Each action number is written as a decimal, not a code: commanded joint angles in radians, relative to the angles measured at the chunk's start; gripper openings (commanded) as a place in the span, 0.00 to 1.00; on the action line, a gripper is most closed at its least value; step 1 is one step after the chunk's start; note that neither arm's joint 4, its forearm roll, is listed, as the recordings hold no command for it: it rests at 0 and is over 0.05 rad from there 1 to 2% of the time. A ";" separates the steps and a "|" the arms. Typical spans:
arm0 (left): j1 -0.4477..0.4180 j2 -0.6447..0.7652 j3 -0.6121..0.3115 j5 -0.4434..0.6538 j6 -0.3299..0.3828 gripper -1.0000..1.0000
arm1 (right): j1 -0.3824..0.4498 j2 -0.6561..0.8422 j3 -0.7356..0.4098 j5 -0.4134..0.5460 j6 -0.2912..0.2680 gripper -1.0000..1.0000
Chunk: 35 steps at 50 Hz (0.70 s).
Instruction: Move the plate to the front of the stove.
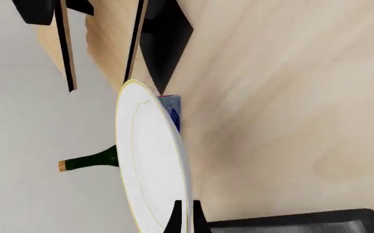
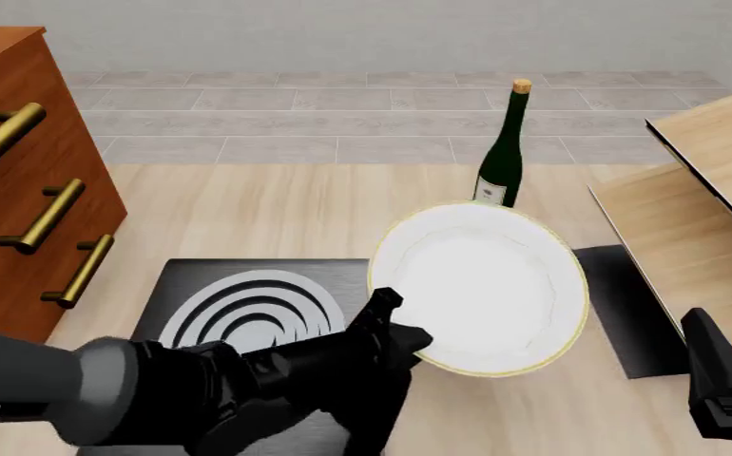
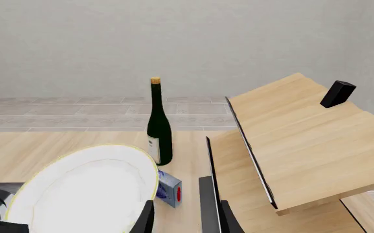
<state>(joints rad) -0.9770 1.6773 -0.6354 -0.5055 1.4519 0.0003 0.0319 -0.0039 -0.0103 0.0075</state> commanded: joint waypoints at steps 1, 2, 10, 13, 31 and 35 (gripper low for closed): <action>0.047 -0.065 0.011 0.026 0.025 0.00 | 0.000 0.000 0.000 0.000 0.000 1.00; 0.051 -0.070 0.010 0.034 0.025 0.00 | 0.000 0.000 0.000 0.000 0.000 1.00; 0.089 -0.111 0.021 0.078 0.055 0.00 | 0.000 0.000 0.000 0.000 0.000 1.00; 0.101 -0.123 0.024 0.091 0.063 0.00 | 0.000 0.000 0.000 0.000 0.000 1.00; 0.171 -0.265 -0.042 0.290 0.074 0.00 | 0.000 0.000 0.000 0.000 0.000 1.00; 0.192 -0.298 -0.084 0.352 0.067 0.00 | 0.000 0.001 0.000 0.000 0.000 1.00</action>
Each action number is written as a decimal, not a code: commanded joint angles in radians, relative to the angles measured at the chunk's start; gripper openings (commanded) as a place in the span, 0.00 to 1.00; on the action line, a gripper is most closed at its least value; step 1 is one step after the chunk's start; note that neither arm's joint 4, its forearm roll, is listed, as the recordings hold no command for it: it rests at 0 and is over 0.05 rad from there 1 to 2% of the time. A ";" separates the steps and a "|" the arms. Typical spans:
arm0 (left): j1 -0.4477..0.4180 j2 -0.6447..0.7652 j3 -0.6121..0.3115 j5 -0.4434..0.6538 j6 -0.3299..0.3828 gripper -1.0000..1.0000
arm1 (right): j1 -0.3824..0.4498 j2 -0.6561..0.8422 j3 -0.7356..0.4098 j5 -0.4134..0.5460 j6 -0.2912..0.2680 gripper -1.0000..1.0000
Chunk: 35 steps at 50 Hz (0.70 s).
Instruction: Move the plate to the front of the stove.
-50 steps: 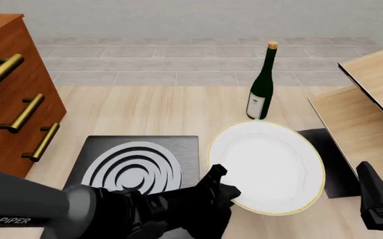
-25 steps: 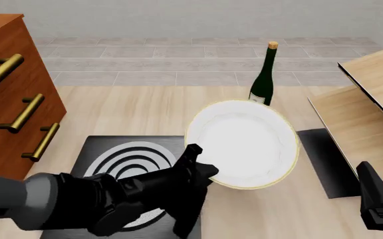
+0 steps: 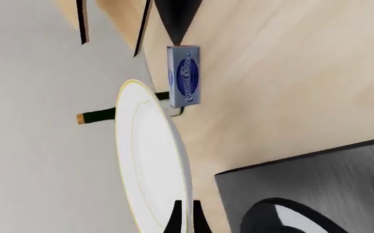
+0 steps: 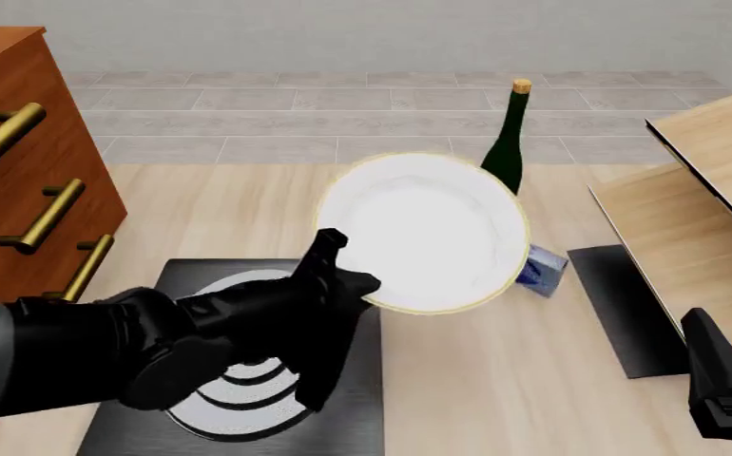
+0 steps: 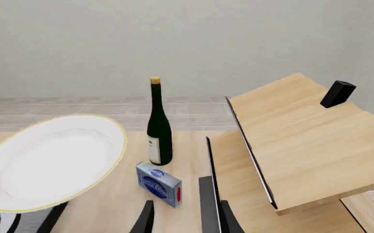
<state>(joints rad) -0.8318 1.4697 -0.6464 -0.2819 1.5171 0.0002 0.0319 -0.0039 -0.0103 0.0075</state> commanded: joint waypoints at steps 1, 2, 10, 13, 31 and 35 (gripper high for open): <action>0.048 -0.093 -0.075 0.135 0.004 0.00 | 0.000 0.000 0.000 0.000 0.000 1.00; 0.049 -0.098 -0.081 0.147 0.003 0.00 | 0.000 0.000 0.000 0.000 0.000 1.00; 0.067 -0.120 -0.163 0.261 -0.033 0.00 | 0.000 0.000 0.000 0.000 0.000 1.00; 0.075 -0.124 -0.189 0.301 -0.040 0.00 | 0.000 0.000 0.000 0.000 0.000 1.00; 0.185 -0.122 -0.324 0.437 -0.061 0.00 | 0.000 0.001 0.000 0.000 0.000 1.00; 0.204 -0.122 -0.345 0.470 -0.059 0.00 | 0.000 0.000 0.000 0.000 0.000 1.00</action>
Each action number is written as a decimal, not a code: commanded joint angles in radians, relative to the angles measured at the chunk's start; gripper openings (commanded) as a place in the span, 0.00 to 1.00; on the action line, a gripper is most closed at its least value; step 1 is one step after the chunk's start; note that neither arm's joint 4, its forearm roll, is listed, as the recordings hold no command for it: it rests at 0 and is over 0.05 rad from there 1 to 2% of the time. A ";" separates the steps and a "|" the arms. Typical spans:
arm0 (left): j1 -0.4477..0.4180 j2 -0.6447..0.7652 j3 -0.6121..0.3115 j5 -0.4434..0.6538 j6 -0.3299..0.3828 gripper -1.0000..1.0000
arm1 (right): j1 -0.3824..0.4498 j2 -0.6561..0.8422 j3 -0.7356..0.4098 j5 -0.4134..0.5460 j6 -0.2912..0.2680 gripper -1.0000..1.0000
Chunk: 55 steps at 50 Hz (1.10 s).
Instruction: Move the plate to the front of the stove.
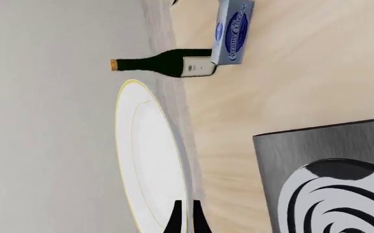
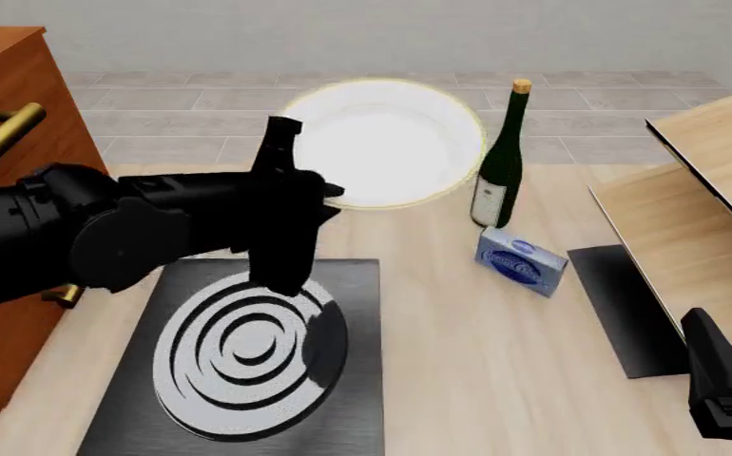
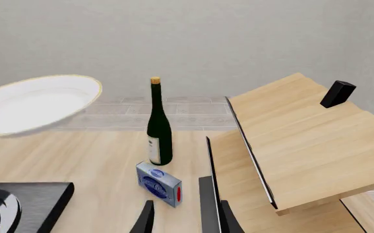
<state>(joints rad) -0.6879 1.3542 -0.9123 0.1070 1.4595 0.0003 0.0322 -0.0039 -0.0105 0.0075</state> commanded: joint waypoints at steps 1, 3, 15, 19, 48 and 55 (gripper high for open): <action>0.065 -0.007 -0.085 0.088 -0.002 0.00 | 0.000 0.000 0.000 0.000 0.000 1.00; 0.071 -0.007 -0.116 0.121 -0.013 0.00 | 0.000 0.001 0.000 0.000 0.000 1.00; 0.156 0.030 -0.208 0.194 -0.018 0.00 | 0.001 0.010 0.000 -0.005 0.000 1.00; 0.166 0.050 -0.230 0.210 -0.033 0.00 | 0.002 0.011 0.000 -0.006 0.001 1.00; 0.254 0.228 -0.362 0.247 -0.075 0.00 | 0.005 0.022 0.000 -0.012 0.003 1.00; 0.287 0.265 -0.352 0.213 -0.067 0.00 | 0.005 0.027 0.000 -0.015 0.005 1.00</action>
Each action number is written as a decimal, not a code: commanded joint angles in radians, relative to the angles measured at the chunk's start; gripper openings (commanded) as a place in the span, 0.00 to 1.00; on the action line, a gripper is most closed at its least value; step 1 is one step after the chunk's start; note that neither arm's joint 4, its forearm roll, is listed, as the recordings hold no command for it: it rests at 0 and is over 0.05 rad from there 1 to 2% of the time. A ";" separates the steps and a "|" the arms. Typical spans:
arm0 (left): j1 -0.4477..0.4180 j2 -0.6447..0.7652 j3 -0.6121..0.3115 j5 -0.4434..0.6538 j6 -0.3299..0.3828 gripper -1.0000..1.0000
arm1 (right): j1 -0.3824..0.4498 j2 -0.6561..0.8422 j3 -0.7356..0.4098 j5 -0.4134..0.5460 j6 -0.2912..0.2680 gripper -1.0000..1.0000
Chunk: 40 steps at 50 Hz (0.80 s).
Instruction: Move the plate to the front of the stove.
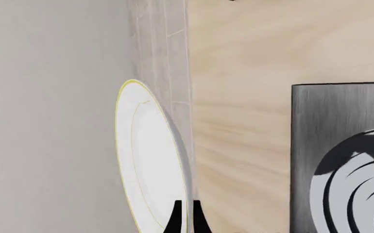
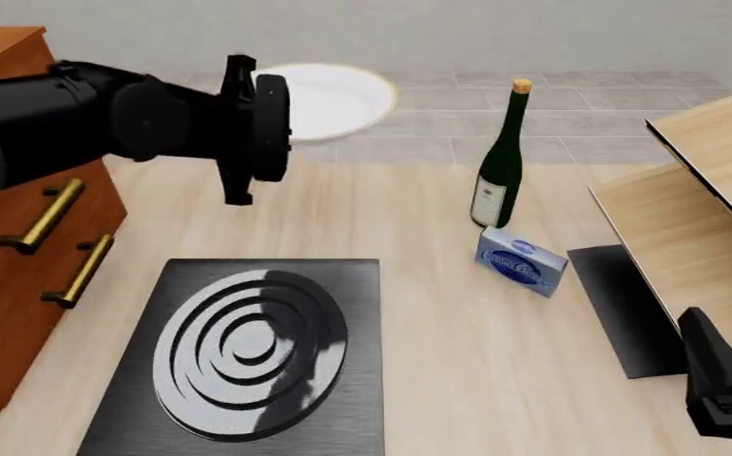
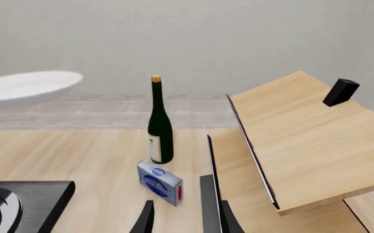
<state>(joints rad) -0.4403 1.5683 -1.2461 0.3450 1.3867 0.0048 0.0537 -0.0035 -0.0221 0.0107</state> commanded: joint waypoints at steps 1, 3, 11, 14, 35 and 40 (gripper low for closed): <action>0.044 0.055 -0.017 -0.032 0.008 0.00 | 0.001 0.005 0.000 -0.003 0.002 1.00; 0.063 0.066 0.001 -0.044 0.023 0.00 | 0.001 0.004 0.000 -0.002 0.002 1.00; 0.086 0.103 0.016 -0.055 0.027 0.00 | 0.002 0.005 0.000 -0.003 0.001 1.00; 0.086 0.109 0.012 -0.053 0.024 0.00 | 0.002 0.005 0.000 -0.003 0.002 1.00; 0.108 0.167 -0.035 -0.039 0.033 0.00 | 0.002 0.010 0.000 -0.005 0.003 1.00; 0.117 0.177 -0.034 -0.047 0.038 0.00 | 0.002 0.009 0.000 -0.005 0.002 1.00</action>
<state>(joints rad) -0.3396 1.7244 -1.2664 0.3100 1.4107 0.0068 0.0624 -0.0034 -0.0268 0.0130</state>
